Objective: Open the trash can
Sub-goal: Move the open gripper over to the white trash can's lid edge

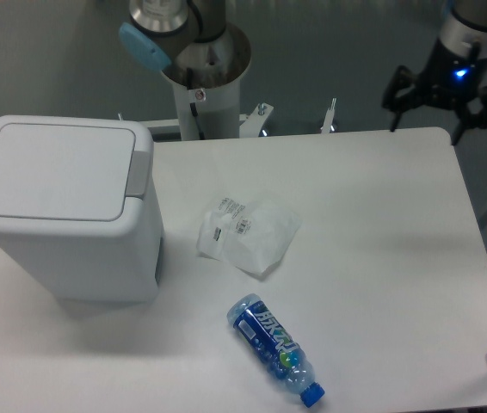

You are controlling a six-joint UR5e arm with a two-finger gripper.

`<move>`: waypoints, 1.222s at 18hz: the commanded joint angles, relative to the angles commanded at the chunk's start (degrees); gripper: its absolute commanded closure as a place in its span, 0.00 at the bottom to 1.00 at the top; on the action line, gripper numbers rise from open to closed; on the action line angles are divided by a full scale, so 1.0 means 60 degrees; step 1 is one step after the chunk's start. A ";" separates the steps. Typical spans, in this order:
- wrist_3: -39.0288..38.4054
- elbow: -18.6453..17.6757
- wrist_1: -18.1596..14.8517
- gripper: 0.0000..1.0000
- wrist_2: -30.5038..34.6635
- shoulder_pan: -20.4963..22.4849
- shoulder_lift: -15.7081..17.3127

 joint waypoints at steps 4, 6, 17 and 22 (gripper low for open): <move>-0.1536 0.0029 -0.0731 0.00 -0.0073 -0.0631 0.0176; -0.2371 0.0015 -0.0924 0.00 -0.0277 -0.0792 0.0264; -0.7617 0.0439 -0.0880 0.00 -0.0542 -0.3091 0.0250; -0.7883 0.0601 -0.0880 0.00 -0.0527 -0.3766 -0.0057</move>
